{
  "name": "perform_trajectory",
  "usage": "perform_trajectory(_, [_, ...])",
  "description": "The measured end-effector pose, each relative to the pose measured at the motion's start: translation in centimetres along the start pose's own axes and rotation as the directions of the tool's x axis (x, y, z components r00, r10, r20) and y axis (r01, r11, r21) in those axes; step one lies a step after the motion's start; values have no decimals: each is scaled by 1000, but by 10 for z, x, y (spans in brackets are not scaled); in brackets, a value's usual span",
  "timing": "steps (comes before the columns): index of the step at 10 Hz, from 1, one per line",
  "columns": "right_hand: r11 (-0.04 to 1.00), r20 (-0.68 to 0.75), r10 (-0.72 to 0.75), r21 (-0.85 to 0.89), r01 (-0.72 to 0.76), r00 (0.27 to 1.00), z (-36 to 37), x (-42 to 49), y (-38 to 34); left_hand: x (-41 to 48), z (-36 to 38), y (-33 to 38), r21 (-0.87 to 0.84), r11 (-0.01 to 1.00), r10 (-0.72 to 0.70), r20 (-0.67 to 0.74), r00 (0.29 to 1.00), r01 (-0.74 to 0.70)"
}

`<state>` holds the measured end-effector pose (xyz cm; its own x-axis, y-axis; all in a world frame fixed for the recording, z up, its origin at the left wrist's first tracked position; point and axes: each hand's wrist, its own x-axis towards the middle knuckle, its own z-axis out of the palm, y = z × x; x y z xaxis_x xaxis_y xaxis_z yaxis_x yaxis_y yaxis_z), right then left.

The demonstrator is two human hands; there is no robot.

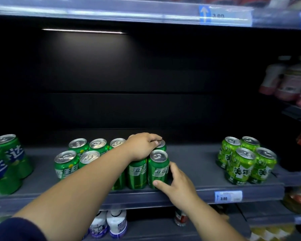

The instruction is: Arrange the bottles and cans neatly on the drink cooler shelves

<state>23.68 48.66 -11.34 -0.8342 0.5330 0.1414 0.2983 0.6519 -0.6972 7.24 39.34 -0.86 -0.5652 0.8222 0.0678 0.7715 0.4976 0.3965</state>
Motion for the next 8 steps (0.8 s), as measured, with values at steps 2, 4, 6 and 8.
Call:
perform_trajectory(2, [1000,16,1,-8,0,1000,-4,-5,-3,1,2,-2,-2,1000,1,-2,1000,-1])
perform_trajectory(4, [1000,53,-13,2,13,998,-10,-9,-7,-7,1,3,80,996,46,11,999,-47])
perform_trajectory(6, [999,66,-48,6,48,997,-27,-15,-10,-22,-5,6,251,954,226,-239,944,-164])
perform_trajectory(8, [993,113,-90,-61,97,990,-46,-22,-22,-69,-18,3,336,935,170,-151,974,-111])
